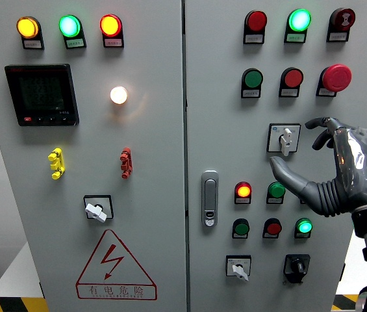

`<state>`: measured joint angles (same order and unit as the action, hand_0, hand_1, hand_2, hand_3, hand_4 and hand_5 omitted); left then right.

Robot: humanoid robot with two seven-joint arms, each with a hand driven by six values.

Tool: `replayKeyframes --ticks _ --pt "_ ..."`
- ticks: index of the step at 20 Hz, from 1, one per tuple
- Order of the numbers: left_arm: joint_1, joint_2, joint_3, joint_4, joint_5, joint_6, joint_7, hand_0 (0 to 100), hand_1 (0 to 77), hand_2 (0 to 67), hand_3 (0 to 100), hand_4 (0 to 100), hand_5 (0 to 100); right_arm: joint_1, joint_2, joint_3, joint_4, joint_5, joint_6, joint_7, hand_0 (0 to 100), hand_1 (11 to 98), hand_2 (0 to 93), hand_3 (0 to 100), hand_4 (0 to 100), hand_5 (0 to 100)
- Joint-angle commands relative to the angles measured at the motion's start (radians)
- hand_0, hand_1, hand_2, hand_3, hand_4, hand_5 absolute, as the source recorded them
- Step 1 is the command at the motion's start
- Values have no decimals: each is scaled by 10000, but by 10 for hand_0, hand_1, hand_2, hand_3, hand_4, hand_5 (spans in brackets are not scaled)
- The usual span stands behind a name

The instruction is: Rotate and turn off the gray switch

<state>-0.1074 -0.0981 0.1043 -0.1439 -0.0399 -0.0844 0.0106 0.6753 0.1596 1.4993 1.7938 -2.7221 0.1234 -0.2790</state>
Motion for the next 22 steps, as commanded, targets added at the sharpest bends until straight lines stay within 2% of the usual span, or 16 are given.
replayKeyframes --ticks 1,4,5,7,9,11,15,22 --pt "0 0 0 -3 0 0 2 336 0 123 223 119 123 -172 -1 146 315 -38 84 288 0 313 285 439 321 483" --pt "0 0 0 -3 0 0 2 336 0 123 222 120 123 -463 -1 269 699 -497 238 993 0 313 277 400 283 420" --pt "-15 15 0 -3 0 0 2 336 0 123 222 119 123 -555 -16 346 821 -514 238 1117 0 313 274 394 281 415" --pt "0 0 0 -3 0 0 2 337 0 123 222 120 123 -709 -16 392 1006 -590 253 1164 0 314 247 359 240 370" --pt "-15 0 0 -3 0 0 2 335 0 123 223 119 123 -908 -16 469 1220 -652 238 1439 0 314 232 321 204 344" --pt "0 0 0 -3 0 0 2 335 0 123 223 119 123 -1061 -16 515 1404 -682 253 1502 0 316 226 298 178 323" --pt "0 0 0 -3 0 0 2 337 0 123 223 119 123 -1246 -16 653 1696 -1035 254 1976 0 322 178 239 121 251" --pt "-15 0 0 -3 0 0 2 337 0 123 222 119 123 -1614 -16 837 2094 -1097 254 2391 0 332 152 213 108 198"
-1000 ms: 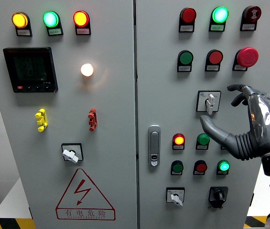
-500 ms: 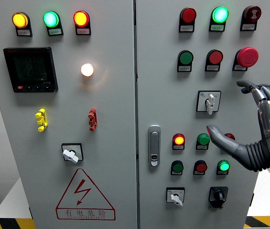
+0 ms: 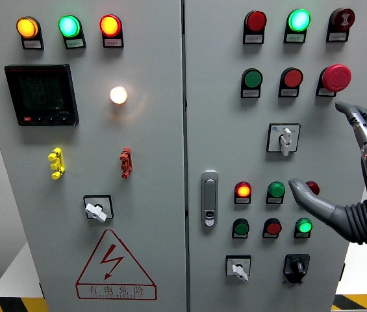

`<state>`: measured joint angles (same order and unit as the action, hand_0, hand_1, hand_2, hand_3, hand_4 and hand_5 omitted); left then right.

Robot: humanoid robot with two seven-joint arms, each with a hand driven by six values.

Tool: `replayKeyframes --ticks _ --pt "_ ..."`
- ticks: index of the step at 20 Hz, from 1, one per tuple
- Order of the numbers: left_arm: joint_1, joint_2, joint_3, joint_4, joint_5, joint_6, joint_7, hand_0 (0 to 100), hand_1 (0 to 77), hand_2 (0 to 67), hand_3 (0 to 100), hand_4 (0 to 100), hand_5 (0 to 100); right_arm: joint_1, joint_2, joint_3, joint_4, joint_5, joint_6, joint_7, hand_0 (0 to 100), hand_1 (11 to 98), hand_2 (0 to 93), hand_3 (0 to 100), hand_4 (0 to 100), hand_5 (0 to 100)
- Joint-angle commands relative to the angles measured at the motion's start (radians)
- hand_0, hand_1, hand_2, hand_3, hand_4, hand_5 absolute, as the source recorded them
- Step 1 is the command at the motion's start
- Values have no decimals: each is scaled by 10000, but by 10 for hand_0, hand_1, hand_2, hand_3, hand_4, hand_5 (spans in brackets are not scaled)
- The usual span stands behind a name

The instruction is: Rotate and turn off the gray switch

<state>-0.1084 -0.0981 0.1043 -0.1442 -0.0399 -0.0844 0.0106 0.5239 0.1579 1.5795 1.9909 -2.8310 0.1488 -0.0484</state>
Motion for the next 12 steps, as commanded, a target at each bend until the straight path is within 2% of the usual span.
replayKeyframes --ticks 1,4,7,12 --pt "10 14 0 0 0 0 1 337 0 123 222 119 123 -191 -15 127 170 -38 0 146 0 333 152 213 108 196" --pt "-5 -1 0 0 0 0 1 337 0 123 222 119 123 -436 -15 204 369 -100 0 422 0 338 143 160 112 127" --pt "10 -1 0 0 0 0 1 336 0 123 223 119 123 -483 -15 235 523 -284 -16 621 0 340 137 154 108 113" --pt "-5 -1 0 0 0 0 1 340 0 123 222 119 123 -514 -15 297 600 -299 -31 653 0 347 131 146 106 98"
